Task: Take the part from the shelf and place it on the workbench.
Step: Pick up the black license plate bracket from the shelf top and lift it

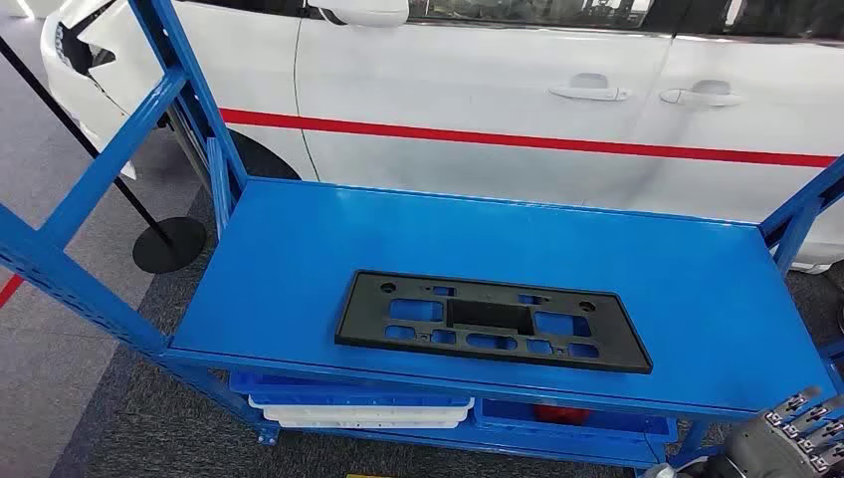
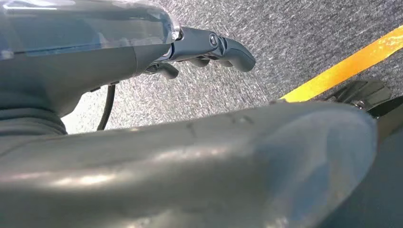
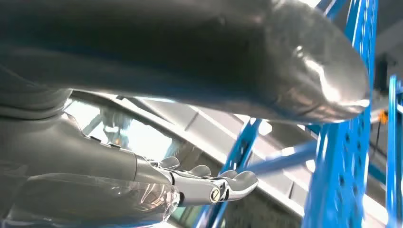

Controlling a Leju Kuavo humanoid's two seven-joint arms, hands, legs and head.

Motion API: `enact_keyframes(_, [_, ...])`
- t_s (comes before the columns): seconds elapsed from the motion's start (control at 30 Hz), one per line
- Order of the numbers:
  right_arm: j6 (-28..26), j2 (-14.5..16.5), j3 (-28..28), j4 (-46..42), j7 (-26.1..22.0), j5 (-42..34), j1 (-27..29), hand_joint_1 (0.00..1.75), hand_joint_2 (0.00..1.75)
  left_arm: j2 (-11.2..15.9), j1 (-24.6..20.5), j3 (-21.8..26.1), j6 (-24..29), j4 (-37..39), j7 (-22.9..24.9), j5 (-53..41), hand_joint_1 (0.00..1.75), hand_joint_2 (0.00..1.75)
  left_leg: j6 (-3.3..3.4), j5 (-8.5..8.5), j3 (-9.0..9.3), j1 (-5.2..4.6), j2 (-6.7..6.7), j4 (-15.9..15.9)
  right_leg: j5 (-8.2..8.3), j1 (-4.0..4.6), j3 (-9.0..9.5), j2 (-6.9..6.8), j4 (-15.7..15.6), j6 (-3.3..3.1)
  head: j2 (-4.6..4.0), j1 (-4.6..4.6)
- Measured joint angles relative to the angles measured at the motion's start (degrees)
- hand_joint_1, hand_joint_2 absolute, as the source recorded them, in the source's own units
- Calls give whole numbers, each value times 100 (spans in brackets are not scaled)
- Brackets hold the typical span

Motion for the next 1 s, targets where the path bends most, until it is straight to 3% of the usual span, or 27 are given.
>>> enact_keyframes(0.1, [-56, 147, 172, -322, 221, -168, 20, 0, 0, 8, -2, 0, -4, -1, -1, -2, 0, 0, 0, 0, 0, 0, 1, 0, 0, 0, 0, 0, 1, 0, 0, 0])
enact_keyframes(0.2, [-193, 340, 712, -775, 725, -181, 147, 0, 0, 13, -5, 0, -3, -1, -2, -28, 0, 0, -1, 1, 0, 0, 1, 0, 0, 0, -1, 1, 3, 0, 0, 0])
enact_keyframes(0.27, [-309, 471, 1181, -1063, 809, 378, 233, 0, 87, 13, -12, 0, 3, 0, -5, -73, 0, 0, -3, 2, 1, 1, 2, 0, 0, 1, -3, 3, 5, 0, 0, 0])
enact_keyframes(0.33, [-565, 584, 1552, -1294, 354, 1634, 286, 0, 175, 13, -23, 0, 18, 0, -11, -108, 0, 0, -2, 4, 3, 3, 2, 0, 0, 1, -4, 2, 5, 0, 0, 0])
enact_keyframes(0.43, [-1510, 682, 2024, -1626, -1233, 4258, 438, 0, 175, 13, -19, 0, 66, 0, -34, -105, 0, 0, 1, 7, -2, 2, -11, 0, -2, 0, 0, -12, 5, -2, 0, 0])
enact_keyframes(0.53, [-3432, 700, 2700, -2185, -2524, 6515, 686, 0, 175, 13, 5, 0, 108, -1, -70, -72, 0, 0, 1, 6, -6, -1, -9, 0, -2, -3, -4, -6, 5, -2, 0, 0])
enact_keyframes(0.6, [-5255, 682, 3157, -2660, -2743, 7581, 813, 0, 175, 13, 12, 0, 125, -1, -84, -70, 0, 0, 1, 6, -6, -3, -8, 0, -2, -6, -7, -3, 5, -2, 0, 0])
enact_keyframes(0.7, [-8464, 525, 3952, -3263, -2801, 8461, 992, 0, 175, 13, 19, 0, 141, -1, -79, -114, 0, 0, 1, 6, -6, -4, -9, 0, -2, -7, -6, -6, 4, -3, 0, 0])
enact_keyframes(0.77, [-9922, 381, 4504, -3565, -2812, 9053, 1094, 0, 175, 13, 12, 0, 140, -1, -56, -155, 0, 0, 0, 6, -5, -4, -1, 0, -2, -7, -13, 5, 5, -2, 0, 0])
enact_keyframes(0.83, [-10439, 373, 4717, -3918, -2818, 9955, 1036, 0, 175, 11, -2, 0, 137, 0, -28, -197, 0, 0, 0, 6, -3, -3, 12, 0, 0, -6, -22, 20, 7, -1, 0, 0])
enact_keyframes(0.9, [-10475, 475, 4519, -4285, -2822, 10647, 855, 0, 175, 7, -13, 0, 125, -1, -13, -216, 0, 0, -1, 8, -2, -2, 6, 0, 0, -5, -18, 8, 8, -1, 0, 0])
enact_keyframes(1.0, [-10475, 553, 4074, -4679, -2811, 10905, 627, 0, 175, 0, 0, 0, 108, -1, -3, -220, 0, 0, -3, 12, -5, -2, -14, 0, -1, -5, -8, -13, 8, -1, 0, 0])
